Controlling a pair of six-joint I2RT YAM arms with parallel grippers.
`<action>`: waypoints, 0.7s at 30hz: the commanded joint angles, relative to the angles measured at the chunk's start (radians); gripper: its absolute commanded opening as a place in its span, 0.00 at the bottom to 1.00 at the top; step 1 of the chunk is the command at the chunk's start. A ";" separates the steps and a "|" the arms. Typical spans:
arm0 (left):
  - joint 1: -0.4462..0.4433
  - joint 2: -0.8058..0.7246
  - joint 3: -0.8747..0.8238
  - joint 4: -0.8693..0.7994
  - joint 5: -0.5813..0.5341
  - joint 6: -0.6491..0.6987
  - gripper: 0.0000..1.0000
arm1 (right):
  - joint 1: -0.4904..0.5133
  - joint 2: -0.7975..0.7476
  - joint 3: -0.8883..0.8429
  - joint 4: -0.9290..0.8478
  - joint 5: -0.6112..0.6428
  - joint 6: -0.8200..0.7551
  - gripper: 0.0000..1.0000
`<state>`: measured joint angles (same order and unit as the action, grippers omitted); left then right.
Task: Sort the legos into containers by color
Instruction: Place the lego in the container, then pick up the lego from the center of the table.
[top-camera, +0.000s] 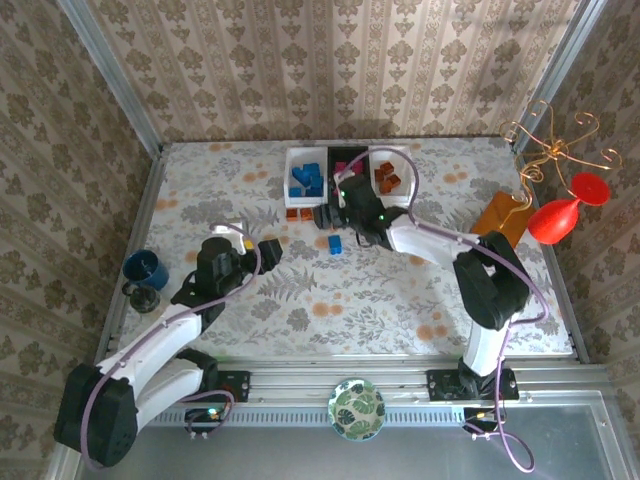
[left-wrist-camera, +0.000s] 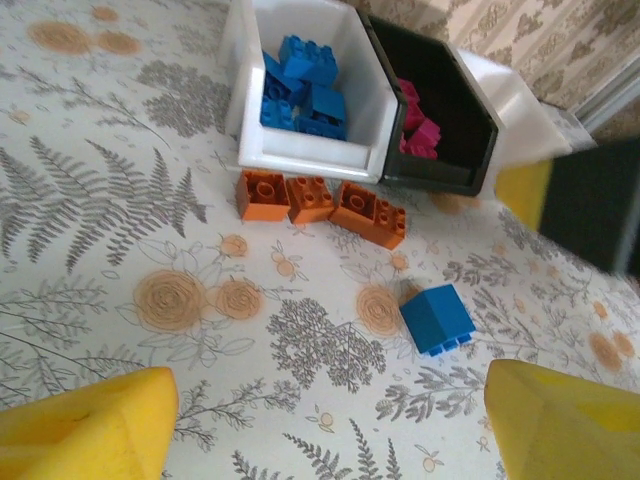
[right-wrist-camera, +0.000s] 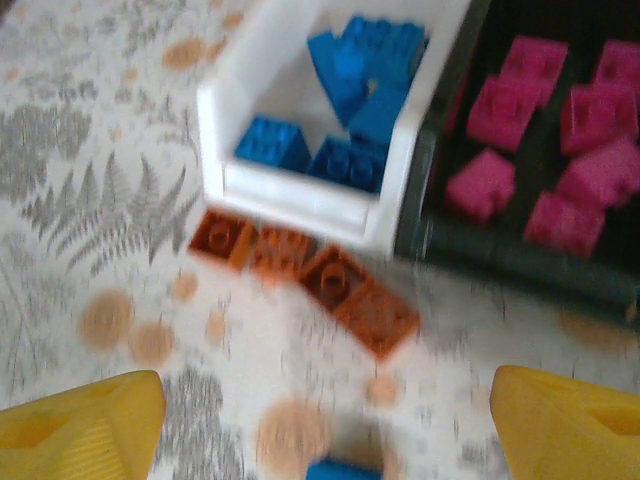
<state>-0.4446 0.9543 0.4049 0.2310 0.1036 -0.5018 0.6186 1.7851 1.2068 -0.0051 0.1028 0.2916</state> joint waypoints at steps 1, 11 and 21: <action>-0.021 0.034 -0.009 0.081 0.071 0.013 0.82 | 0.036 -0.033 -0.101 0.013 0.085 0.014 0.87; -0.093 0.105 -0.013 0.146 0.079 0.040 0.83 | 0.054 0.103 -0.116 0.077 0.088 0.102 0.80; -0.094 0.080 -0.008 0.077 0.025 0.047 0.83 | 0.052 0.215 -0.040 0.084 0.098 0.116 0.55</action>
<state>-0.5316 1.0580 0.4030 0.3256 0.1539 -0.4782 0.6731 1.9766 1.1416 0.0559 0.1852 0.3866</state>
